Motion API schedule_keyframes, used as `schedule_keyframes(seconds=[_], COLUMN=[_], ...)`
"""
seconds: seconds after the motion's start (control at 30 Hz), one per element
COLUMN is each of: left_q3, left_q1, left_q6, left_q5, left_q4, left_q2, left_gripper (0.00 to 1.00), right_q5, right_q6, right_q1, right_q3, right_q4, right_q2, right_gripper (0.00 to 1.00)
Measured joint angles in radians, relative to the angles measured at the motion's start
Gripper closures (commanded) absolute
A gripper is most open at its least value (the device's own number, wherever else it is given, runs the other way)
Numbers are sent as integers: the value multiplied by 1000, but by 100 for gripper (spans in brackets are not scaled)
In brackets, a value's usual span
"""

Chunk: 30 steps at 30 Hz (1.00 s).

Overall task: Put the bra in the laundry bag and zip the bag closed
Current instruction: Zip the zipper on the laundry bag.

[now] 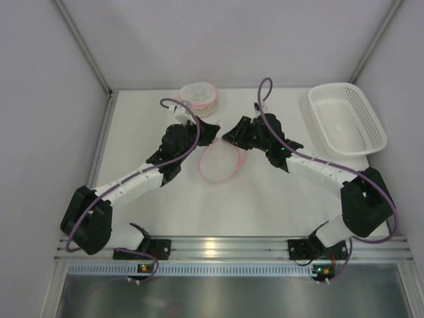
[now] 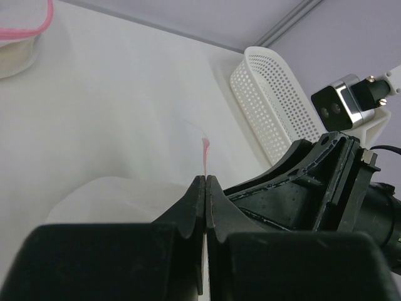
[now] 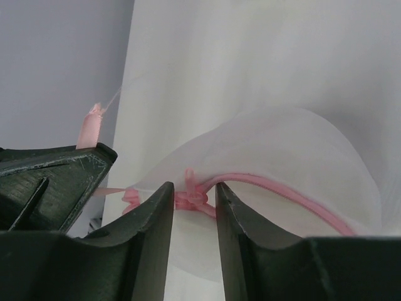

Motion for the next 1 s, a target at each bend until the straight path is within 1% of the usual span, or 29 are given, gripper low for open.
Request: schedule_keyframes(seconds=[0.03,0.13,0.17,0.3,0.33,0.37,0.4,0.43,0.6,0.8,1.0], left_q3=[-1,-2,-3,-9,-11,-12,-14,-18,-34,-55,-68], left_q1=[0,0,0,0,0,0,0,0,1,23,36], left_q6=[2,3,3,3,4,6,8,10,18,18,21], left_q5=[0,0,0,0,-2,-4,-7,-10,-27,-38,-37], left_q4=[0,2,2,1,1,1,1,0,0,-2,-6], left_q2=[-2,-3,-3,-3,-3,-3,-4,-6,-27,-69,-94], left_gripper=[100,100,100,100,100,100,100,100,100,100,100], right_q5=[-5,-24,-32,-72,-76,-80,-83,-82,-54,6,20], right_q6=[-1,-3,-5,-11,-12,-16,-16,-16,-21,-37,-48], right_q1=[0,0,0,0,0,0,0,0,0,-7,-18], right_q3=[0,0,0,3,3,3,3,3,3,-5,-32], right_q4=[0,0,0,2,0,0,-1,-3,-8,-30,-39], right_q2=[3,9,13,42,48,53,55,55,47,-23,-79], right_gripper=[61,53,53,69,80,87,97,100,100,100,100])
